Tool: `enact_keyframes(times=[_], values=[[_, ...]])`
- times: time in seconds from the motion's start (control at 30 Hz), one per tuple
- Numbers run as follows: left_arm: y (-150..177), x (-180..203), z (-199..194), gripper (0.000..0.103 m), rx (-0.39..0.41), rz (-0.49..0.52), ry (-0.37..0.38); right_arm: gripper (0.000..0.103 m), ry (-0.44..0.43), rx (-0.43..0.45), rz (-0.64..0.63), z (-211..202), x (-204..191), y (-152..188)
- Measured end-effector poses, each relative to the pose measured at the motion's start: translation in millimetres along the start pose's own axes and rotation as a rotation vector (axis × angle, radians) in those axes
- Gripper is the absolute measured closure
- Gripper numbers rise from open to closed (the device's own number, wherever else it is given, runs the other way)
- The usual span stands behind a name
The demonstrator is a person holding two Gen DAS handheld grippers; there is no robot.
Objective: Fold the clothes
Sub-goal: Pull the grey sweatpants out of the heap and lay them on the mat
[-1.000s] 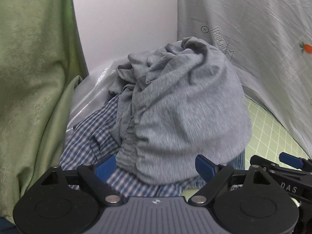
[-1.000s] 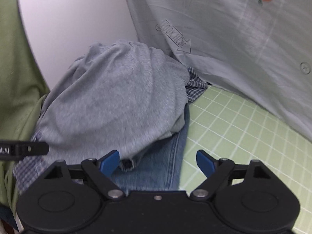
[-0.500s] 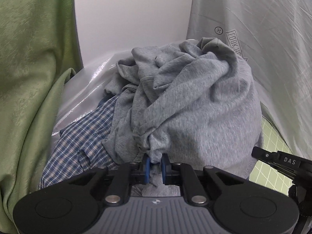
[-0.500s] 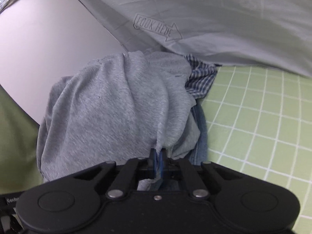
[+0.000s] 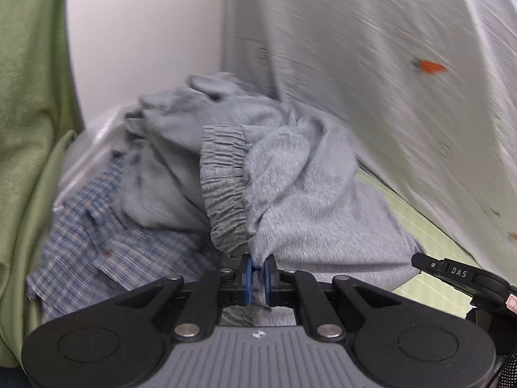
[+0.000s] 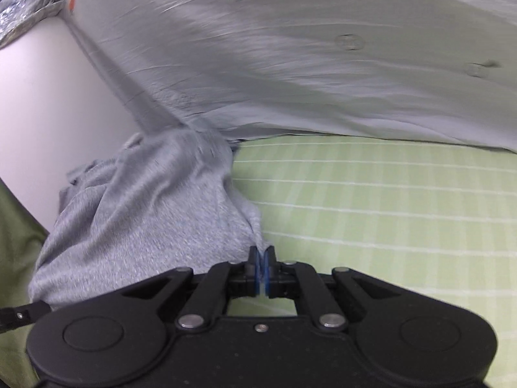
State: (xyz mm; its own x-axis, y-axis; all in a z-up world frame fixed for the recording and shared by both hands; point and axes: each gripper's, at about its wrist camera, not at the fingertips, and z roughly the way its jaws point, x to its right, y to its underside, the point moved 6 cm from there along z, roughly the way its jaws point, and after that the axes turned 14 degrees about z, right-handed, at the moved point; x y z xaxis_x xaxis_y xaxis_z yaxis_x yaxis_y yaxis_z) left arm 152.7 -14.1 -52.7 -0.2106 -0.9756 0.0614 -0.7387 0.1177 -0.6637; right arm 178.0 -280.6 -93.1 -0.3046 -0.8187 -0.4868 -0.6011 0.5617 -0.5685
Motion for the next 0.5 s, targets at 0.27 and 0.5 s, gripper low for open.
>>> enact_keyframes(times=[0.27,0.5], values=[[75,145,-25,0.090,-0.120,0.109,0.212,0.101,0.269,0.061,0.083,-121,172,21],[104,223,-40,0.081,-0.141,0.133,0.216,0.100,0.538,0.162,0.141,-224,324,6]])
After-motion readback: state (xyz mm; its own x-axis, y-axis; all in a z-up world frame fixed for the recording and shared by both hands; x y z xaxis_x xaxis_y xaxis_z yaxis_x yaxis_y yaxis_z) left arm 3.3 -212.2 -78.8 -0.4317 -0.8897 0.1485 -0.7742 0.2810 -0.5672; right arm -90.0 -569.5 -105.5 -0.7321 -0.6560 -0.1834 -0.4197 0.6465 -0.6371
